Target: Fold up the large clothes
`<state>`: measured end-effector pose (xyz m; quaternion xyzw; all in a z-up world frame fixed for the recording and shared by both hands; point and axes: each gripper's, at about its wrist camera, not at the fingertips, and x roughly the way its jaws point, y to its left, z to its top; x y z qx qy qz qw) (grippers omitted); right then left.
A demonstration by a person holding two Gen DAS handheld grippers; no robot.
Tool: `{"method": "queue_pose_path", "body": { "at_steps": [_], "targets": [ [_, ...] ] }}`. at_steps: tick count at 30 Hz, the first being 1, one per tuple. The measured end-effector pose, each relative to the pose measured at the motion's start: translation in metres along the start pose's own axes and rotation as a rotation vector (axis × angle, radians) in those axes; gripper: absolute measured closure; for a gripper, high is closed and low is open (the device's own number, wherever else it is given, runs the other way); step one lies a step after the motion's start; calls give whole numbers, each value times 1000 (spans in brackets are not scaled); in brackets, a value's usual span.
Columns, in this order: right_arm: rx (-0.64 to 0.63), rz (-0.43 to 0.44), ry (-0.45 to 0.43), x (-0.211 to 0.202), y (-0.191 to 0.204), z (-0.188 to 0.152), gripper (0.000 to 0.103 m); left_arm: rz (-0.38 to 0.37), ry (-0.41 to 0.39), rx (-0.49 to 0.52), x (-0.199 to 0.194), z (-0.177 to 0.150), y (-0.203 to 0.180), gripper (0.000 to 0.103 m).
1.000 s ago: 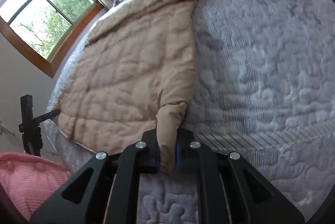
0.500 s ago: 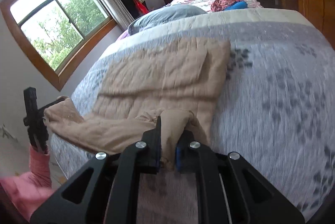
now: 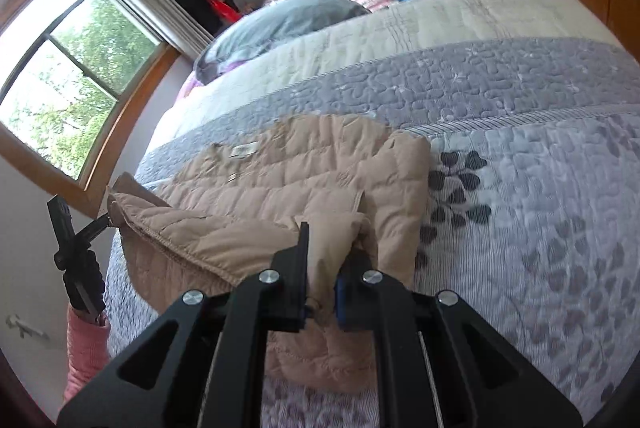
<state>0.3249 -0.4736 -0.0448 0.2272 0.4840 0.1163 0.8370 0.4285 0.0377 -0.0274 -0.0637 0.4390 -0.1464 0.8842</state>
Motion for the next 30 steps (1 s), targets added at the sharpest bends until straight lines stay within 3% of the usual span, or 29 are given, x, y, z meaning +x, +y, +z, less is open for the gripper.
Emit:
{"method": "queue_pose_path", "body": {
  "at_steps": [6, 12, 14, 18, 20, 21, 23, 25, 28, 30],
  "targets": [
    [49, -24, 61, 53, -21, 29, 95, 42, 79, -10, 56, 15, 7, 90],
    [112, -30, 100, 87, -41, 36, 92, 34, 134, -54, 92, 17, 19, 87],
    [115, -27, 99, 89, -44, 35, 86, 14, 145, -75, 96, 16, 24, 87],
    [164, 40, 86, 76, -49, 31, 70, -68, 153, -123, 87, 17, 34, 82],
    [213, 104, 56, 62, -55, 31, 40, -139, 154, -173, 75, 19, 43, 76],
    [225, 83, 18, 50, -56, 30, 36, -168, 151, -198, 70, 20, 47, 71],
    [188, 23, -26, 35, -51, 30, 37, -231, 127, -263, 53, 20, 58, 62],
    [163, 43, -23, 26, -47, 23, 38, -276, 97, -307, 36, 19, 68, 59],
    [109, 14, -12, 21, -36, 6, 38, -254, 64, -312, 15, 10, 76, 59],
    [67, 0, 10, 24, -28, -9, 38, -221, 88, -267, 12, -4, 73, 59]
  ]
}}
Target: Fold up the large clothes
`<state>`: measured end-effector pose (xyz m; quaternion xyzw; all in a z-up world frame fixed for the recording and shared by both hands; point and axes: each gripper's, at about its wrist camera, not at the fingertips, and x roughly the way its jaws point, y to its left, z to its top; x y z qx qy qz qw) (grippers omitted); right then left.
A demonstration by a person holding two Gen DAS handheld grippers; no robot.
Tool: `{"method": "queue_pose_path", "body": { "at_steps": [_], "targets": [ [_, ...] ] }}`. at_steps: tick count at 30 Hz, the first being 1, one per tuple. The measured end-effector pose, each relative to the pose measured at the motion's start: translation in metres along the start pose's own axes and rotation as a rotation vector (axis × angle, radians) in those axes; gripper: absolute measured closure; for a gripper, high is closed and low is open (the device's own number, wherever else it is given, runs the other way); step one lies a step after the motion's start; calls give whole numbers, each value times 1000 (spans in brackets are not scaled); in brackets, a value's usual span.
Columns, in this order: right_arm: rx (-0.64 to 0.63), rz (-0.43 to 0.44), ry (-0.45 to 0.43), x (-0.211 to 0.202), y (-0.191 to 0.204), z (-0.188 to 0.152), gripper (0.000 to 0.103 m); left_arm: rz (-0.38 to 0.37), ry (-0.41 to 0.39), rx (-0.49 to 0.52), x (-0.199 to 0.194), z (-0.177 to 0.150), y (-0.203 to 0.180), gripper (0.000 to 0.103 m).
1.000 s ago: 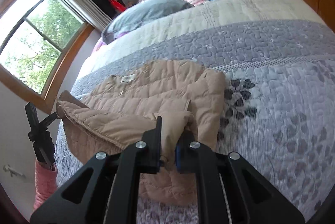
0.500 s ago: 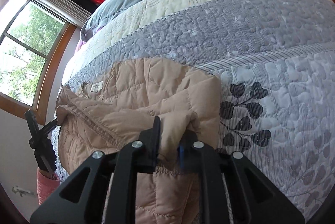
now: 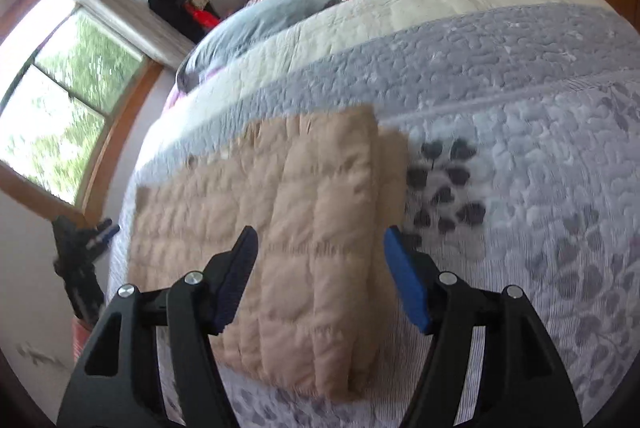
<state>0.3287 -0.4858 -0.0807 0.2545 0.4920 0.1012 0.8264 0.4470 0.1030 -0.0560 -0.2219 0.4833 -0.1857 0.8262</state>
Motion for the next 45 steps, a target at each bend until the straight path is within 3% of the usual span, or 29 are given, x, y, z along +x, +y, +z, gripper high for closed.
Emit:
{"method": "queue_pose_path", "body": {
  "at_steps": [3, 7, 9, 10, 11, 12, 13, 15, 22, 25, 30, 33, 38, 40, 45],
  "targets": [
    [-38, -10, 30, 10, 8, -18, 38, 38, 59, 49, 12, -29, -1, 59],
    [-61, -68, 56, 29, 13, -25, 43, 38, 69, 90, 23, -50, -9, 59],
    [-58, -84, 70, 40, 15, -25, 51, 78, 56, 125, 26, -54, -15, 58],
    [-64, -105, 72, 44, 16, -24, 63, 102, 47, 140, 28, -55, -19, 59],
    [-71, -120, 71, 46, 17, -25, 70, 118, 39, 149, 29, -56, -21, 62],
    [-79, -131, 65, 47, 18, -24, 81, 130, 24, 162, 28, -56, -24, 78],
    [-89, -119, 49, 45, 21, -23, 88, 139, 5, 187, 26, -56, -30, 84],
    [-105, -110, 16, 38, 28, -21, 92, 146, -31, 221, 20, -58, -40, 93],
    [-127, -86, -97, 13, 45, -1, 94, 175, -224, 297, -4, -47, -68, 95],
    [-89, -101, -81, 26, 35, 9, 94, 208, -201, 295, 12, -38, -63, 95],
    [-23, -114, -5, 64, 11, 13, 91, 236, -44, 225, 57, -33, -32, 92],
    [-10, -125, 32, 86, -3, 6, 89, 233, 2, 212, 76, -36, -18, 88],
    [-15, -146, 33, 89, -4, 4, 87, 294, 13, 239, 83, -38, -25, 87],
    [-24, -174, 9, 75, 3, 2, 80, 302, 19, 214, 74, -34, -30, 83],
    [-84, -208, -98, 21, 39, -21, 80, 331, -98, 166, 17, -39, -40, 79]
  ]
}}
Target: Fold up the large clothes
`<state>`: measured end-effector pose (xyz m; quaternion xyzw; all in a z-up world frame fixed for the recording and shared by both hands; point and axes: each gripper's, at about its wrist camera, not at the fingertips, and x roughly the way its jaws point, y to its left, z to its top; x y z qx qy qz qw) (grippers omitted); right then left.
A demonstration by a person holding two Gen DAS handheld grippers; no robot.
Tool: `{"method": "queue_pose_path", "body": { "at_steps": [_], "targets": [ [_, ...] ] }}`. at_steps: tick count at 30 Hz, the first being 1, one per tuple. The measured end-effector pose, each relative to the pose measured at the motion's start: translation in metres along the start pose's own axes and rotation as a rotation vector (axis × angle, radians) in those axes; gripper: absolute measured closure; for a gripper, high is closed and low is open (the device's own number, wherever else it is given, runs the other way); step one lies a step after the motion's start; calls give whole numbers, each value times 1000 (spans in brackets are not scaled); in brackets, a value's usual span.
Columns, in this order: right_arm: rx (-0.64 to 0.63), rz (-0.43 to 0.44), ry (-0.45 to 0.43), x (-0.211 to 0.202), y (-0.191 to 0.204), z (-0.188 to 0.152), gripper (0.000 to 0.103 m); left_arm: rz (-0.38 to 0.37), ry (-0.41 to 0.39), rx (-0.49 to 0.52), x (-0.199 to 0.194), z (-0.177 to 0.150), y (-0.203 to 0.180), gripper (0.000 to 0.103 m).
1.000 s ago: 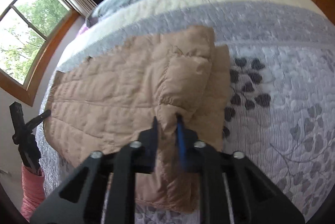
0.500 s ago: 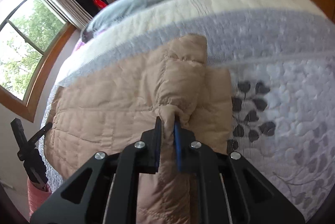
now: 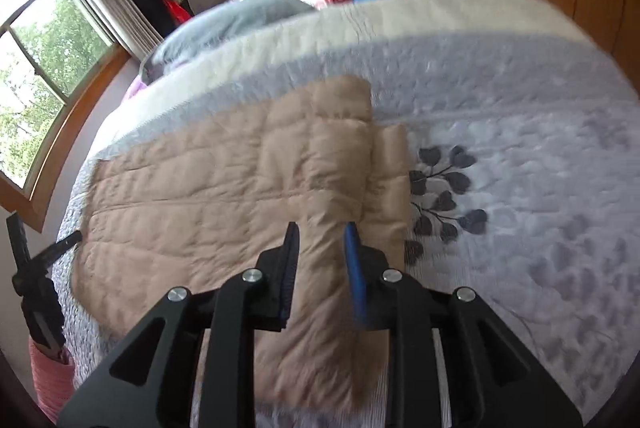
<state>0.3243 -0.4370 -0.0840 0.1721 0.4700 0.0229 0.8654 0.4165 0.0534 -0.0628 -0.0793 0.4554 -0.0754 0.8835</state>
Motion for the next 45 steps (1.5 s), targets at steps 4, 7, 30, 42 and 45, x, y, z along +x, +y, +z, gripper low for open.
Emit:
{"method": "queue_pose_path", "body": {
  "at_steps": [4, 7, 30, 42, 45],
  "targets": [
    [-71, 68, 25, -21, 38, -22, 80, -53, -21, 54, -31, -20, -28, 79],
    [-129, 118, 68, -16, 74, -40, 80, -92, -5, 125, -38, -38, -65, 79],
    [-171, 116, 242, 49, 110, -75, 80, -167, 143, 226, -4, -77, -117, 78],
    [-168, 74, 191, 63, 135, -9, 80, -85, 158, 256, 46, -30, -158, 75],
    [-144, 64, 232, 86, 124, -11, 82, -103, 186, 262, 64, -34, -152, 75]
  ]
}}
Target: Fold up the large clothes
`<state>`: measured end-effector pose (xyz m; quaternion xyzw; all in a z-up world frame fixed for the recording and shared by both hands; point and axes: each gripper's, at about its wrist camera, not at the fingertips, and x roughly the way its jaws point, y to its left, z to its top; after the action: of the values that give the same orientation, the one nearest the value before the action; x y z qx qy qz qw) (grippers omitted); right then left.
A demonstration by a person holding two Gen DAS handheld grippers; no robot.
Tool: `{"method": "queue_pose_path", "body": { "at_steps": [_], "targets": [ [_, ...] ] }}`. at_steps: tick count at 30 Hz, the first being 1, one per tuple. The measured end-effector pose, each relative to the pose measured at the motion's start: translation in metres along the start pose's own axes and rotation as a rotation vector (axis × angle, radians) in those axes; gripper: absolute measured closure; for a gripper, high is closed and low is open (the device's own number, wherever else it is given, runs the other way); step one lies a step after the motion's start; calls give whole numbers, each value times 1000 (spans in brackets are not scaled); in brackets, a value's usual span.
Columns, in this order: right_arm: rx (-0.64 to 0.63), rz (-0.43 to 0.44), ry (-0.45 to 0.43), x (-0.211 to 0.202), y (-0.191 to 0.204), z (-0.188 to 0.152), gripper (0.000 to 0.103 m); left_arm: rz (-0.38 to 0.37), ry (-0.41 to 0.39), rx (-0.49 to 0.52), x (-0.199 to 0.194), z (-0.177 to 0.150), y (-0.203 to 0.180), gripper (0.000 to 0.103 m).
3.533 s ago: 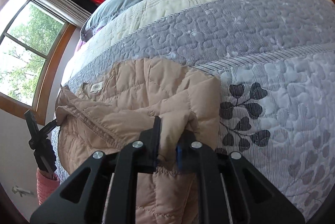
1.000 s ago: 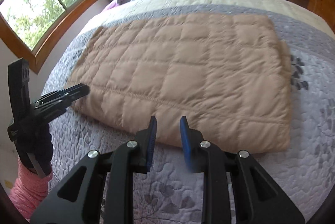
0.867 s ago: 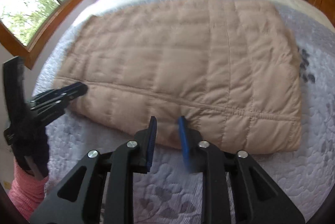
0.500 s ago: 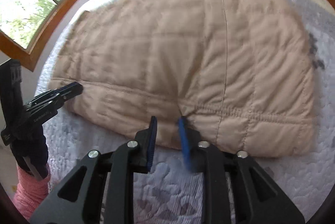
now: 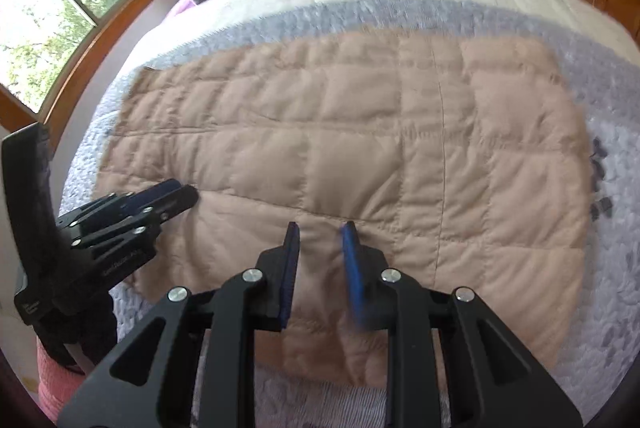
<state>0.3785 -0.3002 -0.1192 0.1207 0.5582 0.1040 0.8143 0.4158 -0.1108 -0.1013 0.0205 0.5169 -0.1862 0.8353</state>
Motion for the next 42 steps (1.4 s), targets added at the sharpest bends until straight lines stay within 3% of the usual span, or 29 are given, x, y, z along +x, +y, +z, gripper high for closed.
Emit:
{"method": "queue_pose_path", "body": {
  "at_steps": [5, 10, 12, 14, 15, 20, 22, 24, 27, 33, 38, 39, 42],
  "targets": [
    [11, 19, 14, 27, -8, -8, 82, -23, -10, 3, 11, -6, 7, 74],
    [35, 60, 23, 21, -13, -7, 81, -37, 2, -27, 5, -8, 12, 75],
    [13, 85, -15, -2, -15, -11, 72, -60, 4, -45, -12, -9, 20, 72],
    [-20, 92, -108, -34, -19, -18, 39, -77, -47, -48, -37, -9, 32, 60],
    [-26, 89, -142, -47, -24, -19, 34, -66, -80, -52, -49, -9, 41, 50],
    [83, 15, -248, -96, -92, -23, 19, 2, -142, -172, -84, -10, 126, 29],
    [137, 55, -215, -89, -119, -24, 19, 10, -117, -220, -78, -12, 157, 29],
    [180, 119, -171, -77, -139, -25, 18, -72, -72, -284, -64, -18, 185, 29],
    [217, 123, -144, -55, -157, -25, 18, -191, -40, -346, -42, -23, 203, 29],
    [282, 188, -97, -25, -172, -25, 16, -345, -11, -386, -1, -22, 203, 25],
    [305, 244, -85, -8, -175, -19, 15, -350, -14, -354, 11, -12, 185, 22],
    [289, 235, -90, -6, -171, -18, 16, -351, -10, -344, 13, -11, 179, 22],
    [265, 237, -89, -6, -160, -17, 46, -300, -10, -278, 13, -9, 158, 26]
  ]
}}
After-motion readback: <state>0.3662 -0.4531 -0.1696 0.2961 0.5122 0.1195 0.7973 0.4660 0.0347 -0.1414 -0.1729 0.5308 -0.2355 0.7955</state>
